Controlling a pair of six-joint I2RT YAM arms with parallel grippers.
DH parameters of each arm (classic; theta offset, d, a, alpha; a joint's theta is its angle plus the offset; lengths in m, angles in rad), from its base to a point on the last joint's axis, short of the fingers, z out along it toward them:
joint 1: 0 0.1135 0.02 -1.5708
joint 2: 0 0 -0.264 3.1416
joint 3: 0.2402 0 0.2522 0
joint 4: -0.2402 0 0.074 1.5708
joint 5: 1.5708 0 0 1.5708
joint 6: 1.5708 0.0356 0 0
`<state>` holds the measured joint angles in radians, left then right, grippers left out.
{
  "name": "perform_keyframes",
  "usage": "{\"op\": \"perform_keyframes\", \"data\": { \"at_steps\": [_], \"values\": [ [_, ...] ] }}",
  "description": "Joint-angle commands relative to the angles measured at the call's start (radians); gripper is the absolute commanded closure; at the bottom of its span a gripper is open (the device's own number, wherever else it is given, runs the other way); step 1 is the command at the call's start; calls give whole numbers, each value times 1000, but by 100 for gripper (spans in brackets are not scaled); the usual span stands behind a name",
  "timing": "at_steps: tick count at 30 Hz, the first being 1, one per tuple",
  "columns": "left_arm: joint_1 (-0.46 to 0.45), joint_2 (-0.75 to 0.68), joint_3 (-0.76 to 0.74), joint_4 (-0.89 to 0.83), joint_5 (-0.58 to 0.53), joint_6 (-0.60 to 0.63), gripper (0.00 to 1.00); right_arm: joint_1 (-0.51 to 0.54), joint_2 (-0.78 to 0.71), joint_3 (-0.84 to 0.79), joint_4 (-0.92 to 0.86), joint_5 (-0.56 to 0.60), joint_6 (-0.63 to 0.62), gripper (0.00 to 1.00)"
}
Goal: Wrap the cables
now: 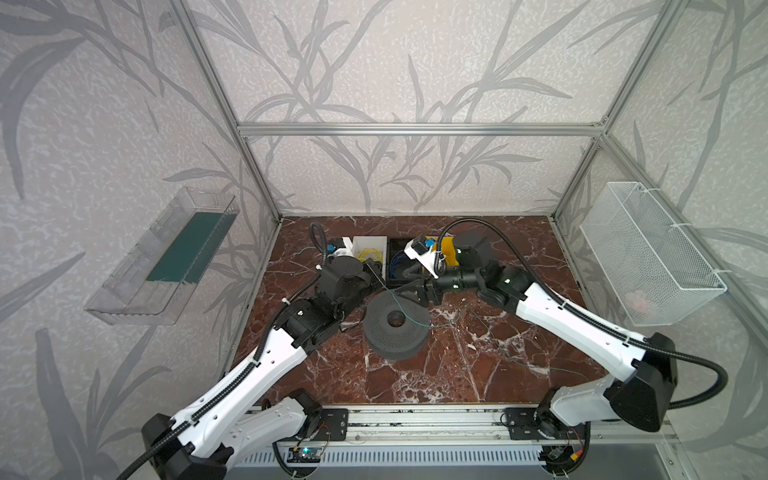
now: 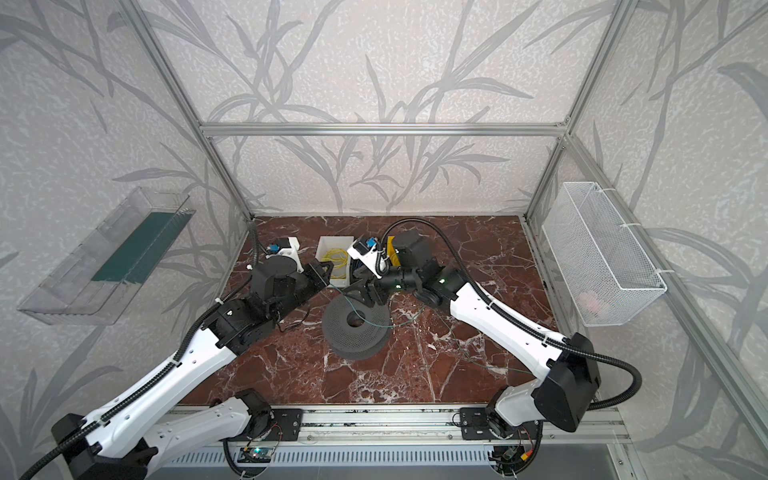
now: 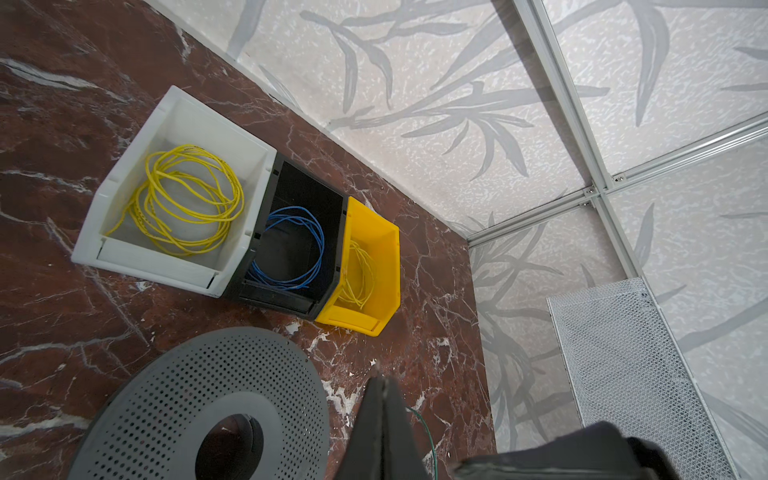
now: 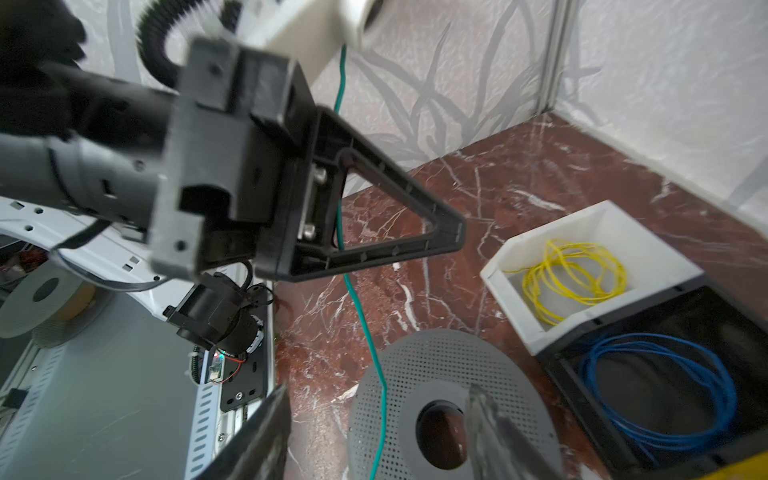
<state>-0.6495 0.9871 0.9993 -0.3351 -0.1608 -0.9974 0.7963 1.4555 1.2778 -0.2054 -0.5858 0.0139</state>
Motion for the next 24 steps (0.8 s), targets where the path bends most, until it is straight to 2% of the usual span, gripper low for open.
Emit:
{"op": "perform_keyframes", "data": {
  "at_steps": [1,6,10,14,16,18,19,23,24],
  "values": [
    [-12,-19,2,-51,-58,-18,100,35,27,4,96,-32,42,36],
    [-26,-22,-5,-51,-27,-24,100,46,86,10,154,-46,70,43],
    [-29,-19,-20,-48,-12,-28,100,46,124,13,201,-68,91,55],
    [-31,-31,-39,-43,3,-43,100,46,150,2,245,-90,121,80],
    [-31,-35,-47,-36,12,-41,100,46,148,-15,263,-95,122,97],
    [-29,-29,-42,-56,18,-28,100,44,139,-39,285,-95,128,100],
    [-29,-26,-39,-58,13,-22,96,44,136,-42,283,-100,128,100],
    [-30,-25,-10,-91,21,37,44,42,113,-46,250,-114,132,100],
    [-28,-25,9,-115,18,63,36,40,103,-53,251,-118,138,100]
  ]
}}
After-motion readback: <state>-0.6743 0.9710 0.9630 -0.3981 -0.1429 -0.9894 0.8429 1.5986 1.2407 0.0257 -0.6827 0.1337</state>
